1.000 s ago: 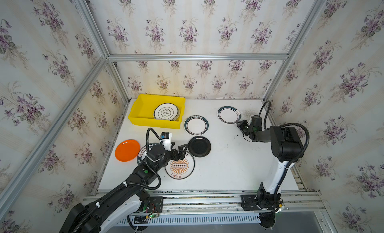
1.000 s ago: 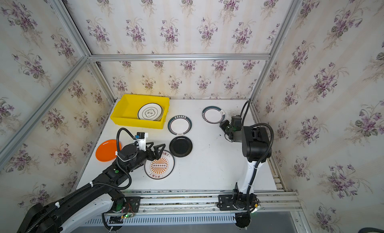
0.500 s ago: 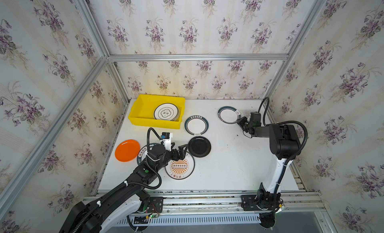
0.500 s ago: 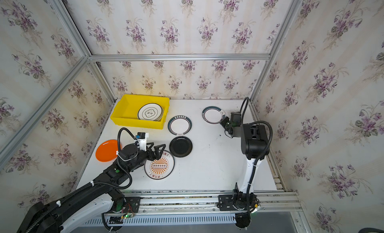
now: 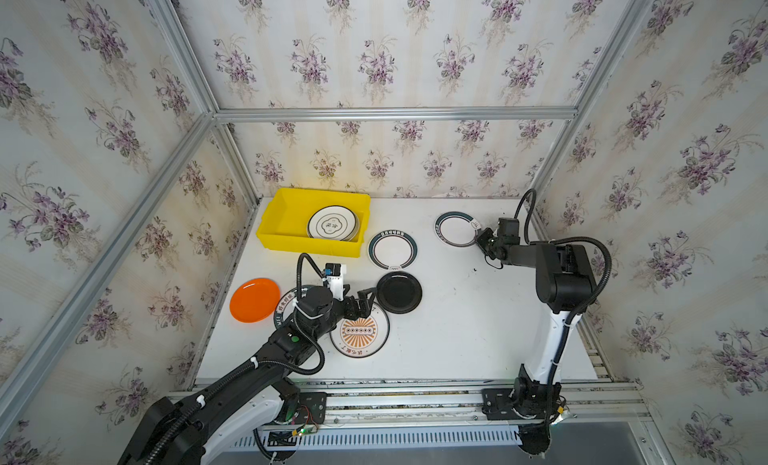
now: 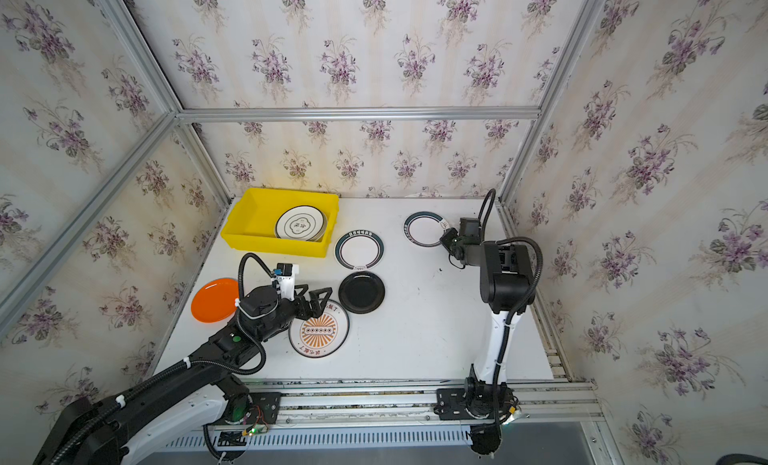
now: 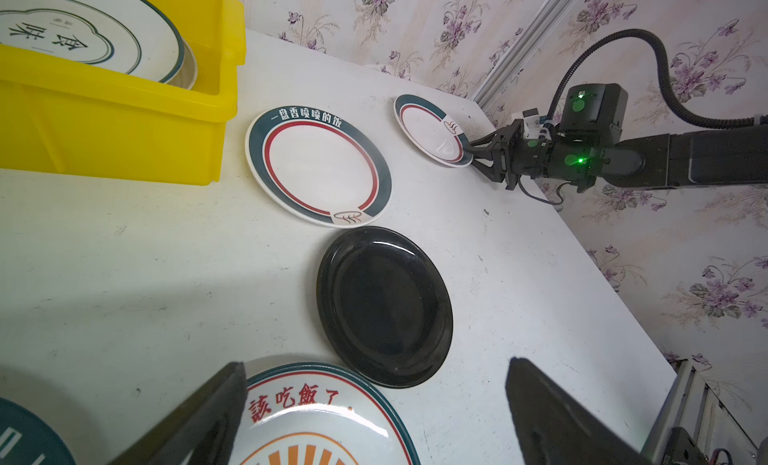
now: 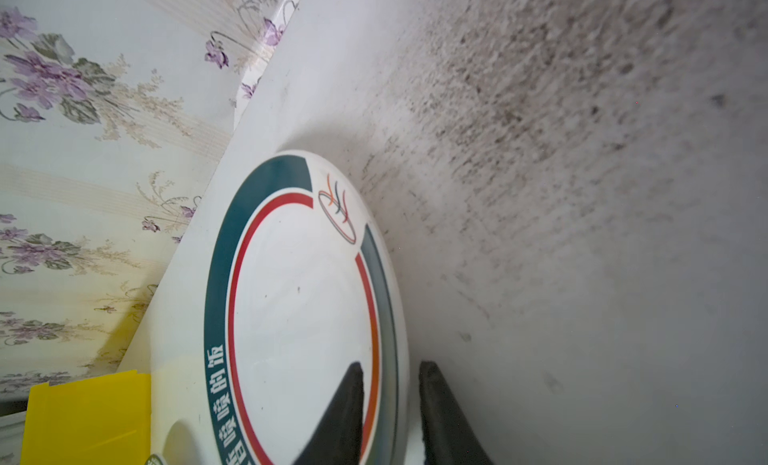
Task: Place the plates into the plastic bin on the countertop
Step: 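Tilt the green-rimmed plate upright with the right gripper toward the left gripper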
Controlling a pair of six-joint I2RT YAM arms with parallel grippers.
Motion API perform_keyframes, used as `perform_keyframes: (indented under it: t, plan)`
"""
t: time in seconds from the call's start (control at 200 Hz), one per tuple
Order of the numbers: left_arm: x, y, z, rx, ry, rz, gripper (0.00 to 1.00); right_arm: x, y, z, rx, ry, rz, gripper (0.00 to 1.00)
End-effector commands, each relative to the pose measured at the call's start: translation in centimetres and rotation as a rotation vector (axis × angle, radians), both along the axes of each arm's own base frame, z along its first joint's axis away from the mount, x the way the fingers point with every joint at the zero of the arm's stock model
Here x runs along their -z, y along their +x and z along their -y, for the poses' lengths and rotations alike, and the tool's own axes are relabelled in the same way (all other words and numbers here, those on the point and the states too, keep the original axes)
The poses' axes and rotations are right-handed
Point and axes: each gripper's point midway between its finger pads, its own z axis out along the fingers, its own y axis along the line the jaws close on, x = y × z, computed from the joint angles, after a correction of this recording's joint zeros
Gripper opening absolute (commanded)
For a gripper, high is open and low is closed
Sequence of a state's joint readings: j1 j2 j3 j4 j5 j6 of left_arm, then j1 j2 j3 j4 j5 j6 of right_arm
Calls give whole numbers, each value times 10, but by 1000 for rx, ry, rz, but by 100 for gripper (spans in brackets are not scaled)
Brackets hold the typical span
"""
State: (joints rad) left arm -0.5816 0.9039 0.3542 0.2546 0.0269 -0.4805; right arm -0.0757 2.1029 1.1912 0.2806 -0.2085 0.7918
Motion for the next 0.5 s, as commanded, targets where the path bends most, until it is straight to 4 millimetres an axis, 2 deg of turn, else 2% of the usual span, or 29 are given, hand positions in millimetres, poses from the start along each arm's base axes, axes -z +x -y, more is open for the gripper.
perform_keyframes:
  t: [0.0,0.175,0.495]
  plan:
    - [-5,4,1,-5,-5,13,100,12,-5,2,4,-17,-72,26]
    - [-6,4,0,-8,-3,12,100,17,0,1,11,0,-79,24]
    - [-2,6,-1,-18,7,1,100,21,-2,1,22,17,-104,0]
